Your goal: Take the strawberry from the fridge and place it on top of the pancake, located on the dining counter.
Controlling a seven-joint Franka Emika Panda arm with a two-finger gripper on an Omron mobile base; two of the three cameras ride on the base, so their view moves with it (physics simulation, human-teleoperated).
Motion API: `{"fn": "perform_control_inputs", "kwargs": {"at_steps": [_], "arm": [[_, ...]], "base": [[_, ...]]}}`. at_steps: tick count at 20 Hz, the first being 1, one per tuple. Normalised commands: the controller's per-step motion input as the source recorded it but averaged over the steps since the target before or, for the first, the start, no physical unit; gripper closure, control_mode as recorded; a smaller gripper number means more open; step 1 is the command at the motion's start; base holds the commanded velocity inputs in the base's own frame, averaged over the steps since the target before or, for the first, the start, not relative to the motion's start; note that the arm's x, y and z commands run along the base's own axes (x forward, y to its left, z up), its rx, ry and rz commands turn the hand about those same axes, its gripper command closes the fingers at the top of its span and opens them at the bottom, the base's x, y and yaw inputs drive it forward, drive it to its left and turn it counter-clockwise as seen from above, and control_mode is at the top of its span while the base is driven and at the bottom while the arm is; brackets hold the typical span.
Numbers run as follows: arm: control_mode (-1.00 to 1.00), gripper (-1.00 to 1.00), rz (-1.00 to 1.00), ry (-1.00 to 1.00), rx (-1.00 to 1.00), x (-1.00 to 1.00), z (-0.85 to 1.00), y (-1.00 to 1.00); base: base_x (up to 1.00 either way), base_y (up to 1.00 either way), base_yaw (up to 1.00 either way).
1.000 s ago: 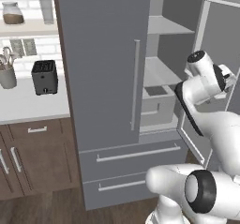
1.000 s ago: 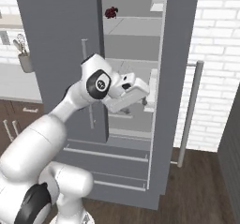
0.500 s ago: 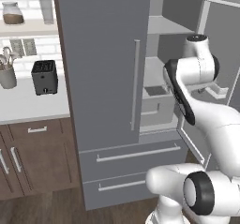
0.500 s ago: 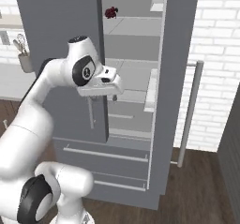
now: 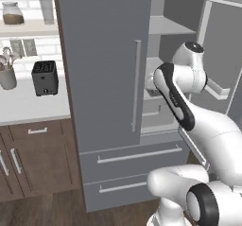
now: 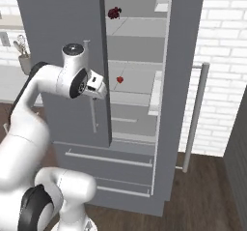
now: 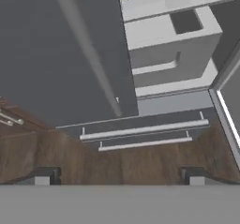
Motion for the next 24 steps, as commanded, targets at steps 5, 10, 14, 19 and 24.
{"fn": "perform_control_inputs", "kwargs": {"at_steps": [5,10,14,19,24], "arm": [[-1.0,-1.0,0.01,-0.21,-0.22,0.93,0.15,0.38],[-1.0,-1.0,0.0,0.01,-0.04,0.81,0.12,0.24],[-1.0,-1.0,0.0,0.01,0.0,0.29,0.0,0.0],[-1.0,-1.0,0.0,-0.09,0.0,0.32,-0.02,0.0],[-1.0,-1.0,0.0,-0.13,0.0,0.38,-0.01,0.0]], "base": [[0.0,0.0,0.0],[0.0,0.0,0.0],[0.0,0.0,0.0],[0.0,0.0,0.0],[0.0,0.0,0.0]]}}
